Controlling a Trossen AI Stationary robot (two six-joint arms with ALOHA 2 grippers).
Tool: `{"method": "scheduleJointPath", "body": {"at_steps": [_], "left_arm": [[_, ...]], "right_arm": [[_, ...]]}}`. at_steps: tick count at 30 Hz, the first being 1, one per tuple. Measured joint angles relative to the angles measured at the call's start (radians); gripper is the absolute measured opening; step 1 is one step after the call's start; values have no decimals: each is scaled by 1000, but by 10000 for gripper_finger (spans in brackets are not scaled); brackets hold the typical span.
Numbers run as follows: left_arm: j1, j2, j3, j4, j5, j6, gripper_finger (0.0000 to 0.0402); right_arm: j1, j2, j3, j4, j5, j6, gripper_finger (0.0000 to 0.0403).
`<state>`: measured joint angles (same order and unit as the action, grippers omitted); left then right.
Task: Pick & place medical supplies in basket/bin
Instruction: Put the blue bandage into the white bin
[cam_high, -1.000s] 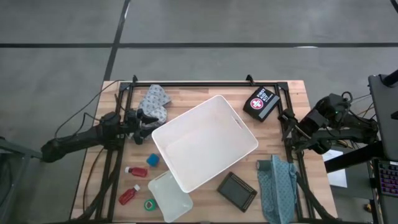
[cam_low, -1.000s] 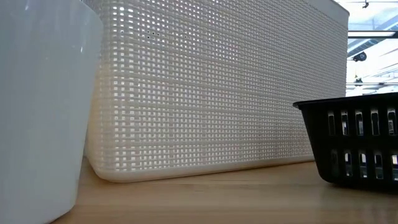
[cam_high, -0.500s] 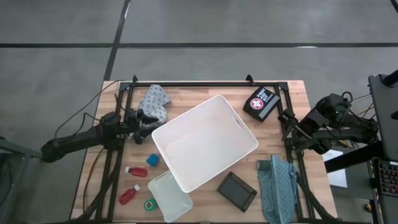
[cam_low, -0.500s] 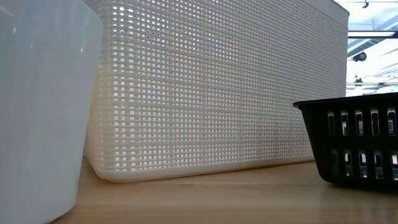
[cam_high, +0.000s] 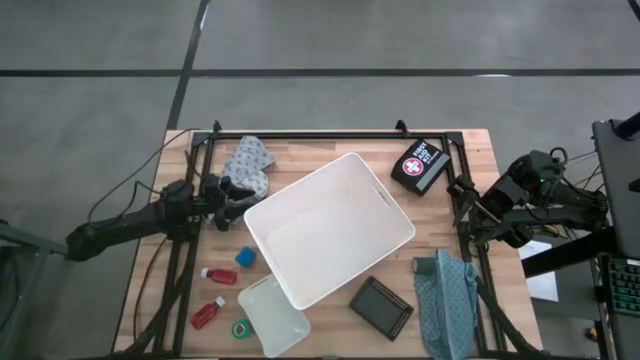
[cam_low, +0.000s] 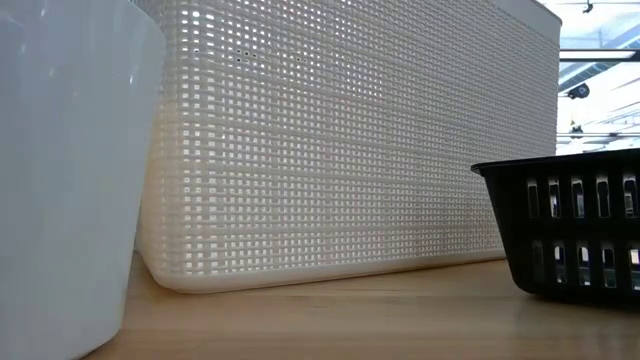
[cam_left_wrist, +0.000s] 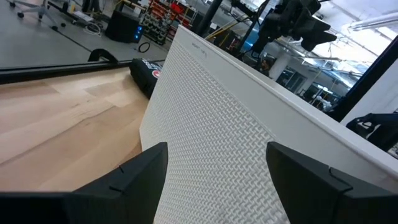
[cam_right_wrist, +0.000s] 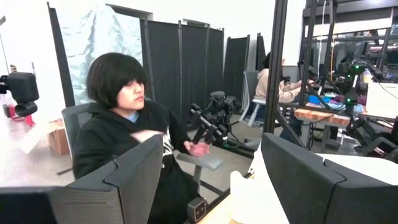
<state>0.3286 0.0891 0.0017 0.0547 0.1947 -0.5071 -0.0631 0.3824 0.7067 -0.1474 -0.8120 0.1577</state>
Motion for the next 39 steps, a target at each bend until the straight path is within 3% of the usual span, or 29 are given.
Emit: {"method": "scheduleJointPath", "body": {"at_steps": [16,19,22,28,39], "left_arm": [[0,0,0,-5,-19,-2,276],[0,-3,7,-4,11,79,276],[-2,-2,89,-120,19,167,276],[-2,16,310,-410,-94,243,276],[-26,152,444,-563,-90,195,276]], "right_arm": [[0,0,0,0,0,-1,263],[0,0,0,0,0,0,266],[0,0,0,0,0,-1,268],[0,0,0,-1,0,-1,260],[0,0,0,-1,0,-1,267]]}}
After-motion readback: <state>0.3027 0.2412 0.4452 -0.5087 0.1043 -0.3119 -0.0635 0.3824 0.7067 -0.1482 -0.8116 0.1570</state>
